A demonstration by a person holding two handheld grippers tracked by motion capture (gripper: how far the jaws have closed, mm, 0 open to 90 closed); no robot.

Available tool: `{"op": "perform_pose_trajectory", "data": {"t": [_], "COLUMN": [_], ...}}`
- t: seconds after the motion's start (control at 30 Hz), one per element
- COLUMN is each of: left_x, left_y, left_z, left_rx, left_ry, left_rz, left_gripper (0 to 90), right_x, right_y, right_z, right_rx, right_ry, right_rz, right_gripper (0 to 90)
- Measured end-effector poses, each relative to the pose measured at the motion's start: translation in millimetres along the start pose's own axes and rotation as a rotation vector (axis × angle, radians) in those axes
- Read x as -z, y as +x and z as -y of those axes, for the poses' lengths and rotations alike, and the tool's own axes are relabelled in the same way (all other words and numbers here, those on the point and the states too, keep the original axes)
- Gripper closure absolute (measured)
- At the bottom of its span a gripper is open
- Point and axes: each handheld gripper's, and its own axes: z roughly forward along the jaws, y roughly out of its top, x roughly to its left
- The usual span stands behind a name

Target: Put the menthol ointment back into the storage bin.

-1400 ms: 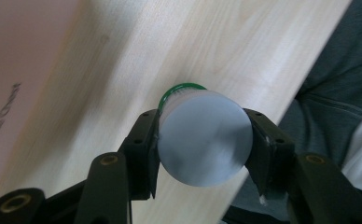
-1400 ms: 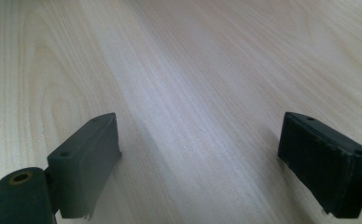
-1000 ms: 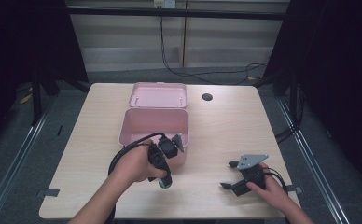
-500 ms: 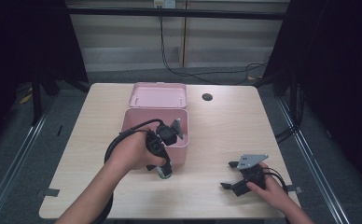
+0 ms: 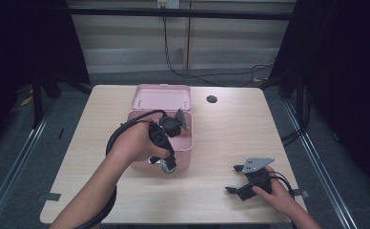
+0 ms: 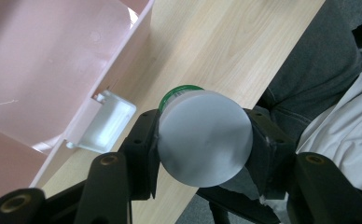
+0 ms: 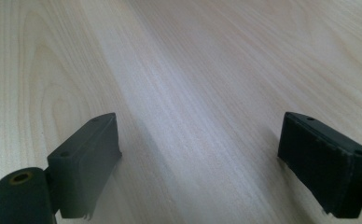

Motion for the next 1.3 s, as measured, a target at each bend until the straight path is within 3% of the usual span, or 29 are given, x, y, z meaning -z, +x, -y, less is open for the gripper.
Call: {"op": "perform_pose_trajectory", "data": {"t": [0.37, 0.6, 1.3], "left_x": [17.0, 23.7, 35.2], "left_y": [3.2, 5.4, 22.9], "left_z": [-10.7, -15.0, -34.8], "left_rx": [-0.007, 0.019, 0.061], "left_ry": [-0.011, -0.041, -0.058], "left_rz": [-0.015, -0.022, -0.054], "left_gripper": [50.1, 50.0, 50.1], "right_x": [0.0, 0.0, 0.0], "right_y": [0.0, 0.1, 0.0], "right_z": [0.0, 0.0, 0.0], "right_rx": [-0.001, -0.001, 0.0], "right_ry": [0.0, 0.0, 0.0], "right_rz": [0.0, 0.0, 0.0], "right_gripper": [12.1, 12.1, 12.2]}}
